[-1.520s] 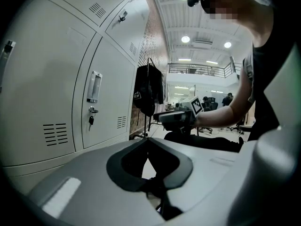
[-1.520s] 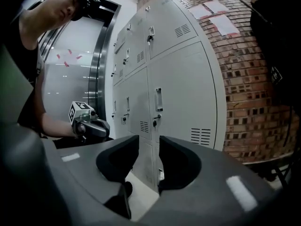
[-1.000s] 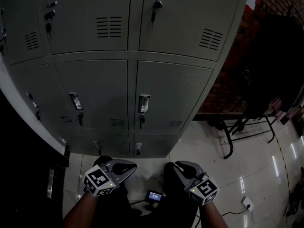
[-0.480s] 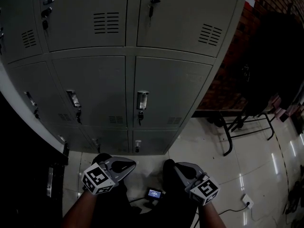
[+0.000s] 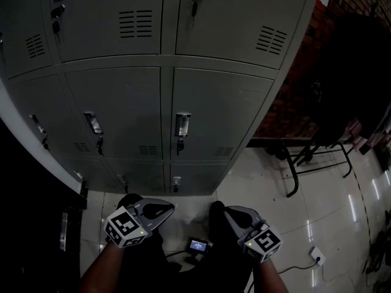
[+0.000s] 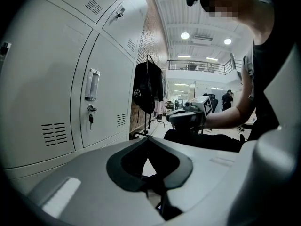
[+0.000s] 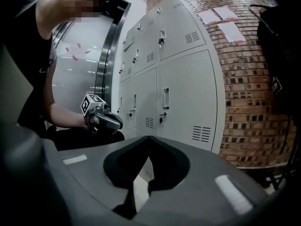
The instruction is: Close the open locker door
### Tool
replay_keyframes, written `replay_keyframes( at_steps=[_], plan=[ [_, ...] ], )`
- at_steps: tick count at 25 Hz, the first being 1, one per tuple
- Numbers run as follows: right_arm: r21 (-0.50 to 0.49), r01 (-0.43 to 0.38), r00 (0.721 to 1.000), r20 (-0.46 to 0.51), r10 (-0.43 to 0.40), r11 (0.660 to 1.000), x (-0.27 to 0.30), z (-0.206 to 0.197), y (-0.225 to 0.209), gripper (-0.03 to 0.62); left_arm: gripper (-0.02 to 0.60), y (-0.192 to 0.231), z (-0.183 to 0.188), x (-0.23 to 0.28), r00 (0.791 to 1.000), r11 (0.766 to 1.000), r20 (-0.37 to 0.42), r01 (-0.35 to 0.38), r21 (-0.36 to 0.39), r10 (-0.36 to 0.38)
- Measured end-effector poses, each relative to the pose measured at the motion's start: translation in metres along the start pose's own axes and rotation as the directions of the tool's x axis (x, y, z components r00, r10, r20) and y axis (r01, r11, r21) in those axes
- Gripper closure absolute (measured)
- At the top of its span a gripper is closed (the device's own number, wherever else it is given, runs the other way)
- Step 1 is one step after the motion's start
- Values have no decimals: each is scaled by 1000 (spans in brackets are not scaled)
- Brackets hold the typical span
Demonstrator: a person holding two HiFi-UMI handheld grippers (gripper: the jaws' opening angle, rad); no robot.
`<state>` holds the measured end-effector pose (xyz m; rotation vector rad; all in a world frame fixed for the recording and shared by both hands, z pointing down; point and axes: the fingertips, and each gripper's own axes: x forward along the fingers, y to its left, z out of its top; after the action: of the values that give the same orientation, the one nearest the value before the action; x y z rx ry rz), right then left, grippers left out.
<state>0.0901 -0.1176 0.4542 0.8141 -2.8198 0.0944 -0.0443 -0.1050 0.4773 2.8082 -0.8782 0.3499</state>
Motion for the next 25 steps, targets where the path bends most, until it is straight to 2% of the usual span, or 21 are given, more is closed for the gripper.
replay_keyframes(
  at_steps=[6,25],
  plan=[
    [-26,2,1000,-2,-2,1000,2,0,2,592,569,1,0,0,1000,1000,2,-2,1,2],
    [-15,0,1000,-6,0,1000,3,1,1,592,569,1,1,0,1000,1000,-2,-2,7,2]
  ],
)
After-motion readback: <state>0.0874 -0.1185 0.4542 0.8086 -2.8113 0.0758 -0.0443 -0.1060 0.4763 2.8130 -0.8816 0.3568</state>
